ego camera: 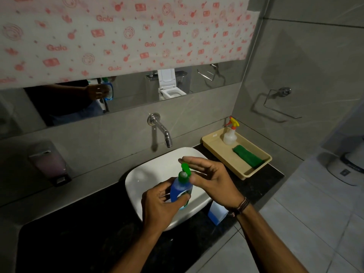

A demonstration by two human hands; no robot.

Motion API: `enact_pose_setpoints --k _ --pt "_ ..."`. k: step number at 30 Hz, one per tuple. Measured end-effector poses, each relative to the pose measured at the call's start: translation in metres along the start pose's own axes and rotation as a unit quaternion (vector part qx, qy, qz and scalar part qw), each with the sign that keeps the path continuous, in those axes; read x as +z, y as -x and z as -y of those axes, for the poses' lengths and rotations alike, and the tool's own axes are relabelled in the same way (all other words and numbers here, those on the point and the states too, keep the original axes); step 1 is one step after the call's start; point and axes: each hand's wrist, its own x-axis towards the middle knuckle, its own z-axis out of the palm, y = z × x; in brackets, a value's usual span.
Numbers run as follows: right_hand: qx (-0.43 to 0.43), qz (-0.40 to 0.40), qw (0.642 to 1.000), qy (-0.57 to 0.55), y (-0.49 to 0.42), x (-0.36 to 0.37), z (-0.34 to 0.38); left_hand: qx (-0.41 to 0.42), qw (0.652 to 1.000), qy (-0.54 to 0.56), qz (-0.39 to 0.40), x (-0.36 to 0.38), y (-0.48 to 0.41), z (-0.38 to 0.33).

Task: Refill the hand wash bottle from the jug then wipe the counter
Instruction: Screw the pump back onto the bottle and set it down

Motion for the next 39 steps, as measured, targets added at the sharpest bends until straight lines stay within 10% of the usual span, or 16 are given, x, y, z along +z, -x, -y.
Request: enact_pose_setpoints --k 15,39 --pt "0.167 0.154 0.963 0.146 0.020 0.122 -0.138 -0.190 0.979 0.009 -0.079 -0.088 0.092 0.080" --pt "0.306 0.027 0.928 0.210 0.019 0.241 -0.286 -0.307 0.943 -0.019 -0.125 -0.108 0.096 0.266"
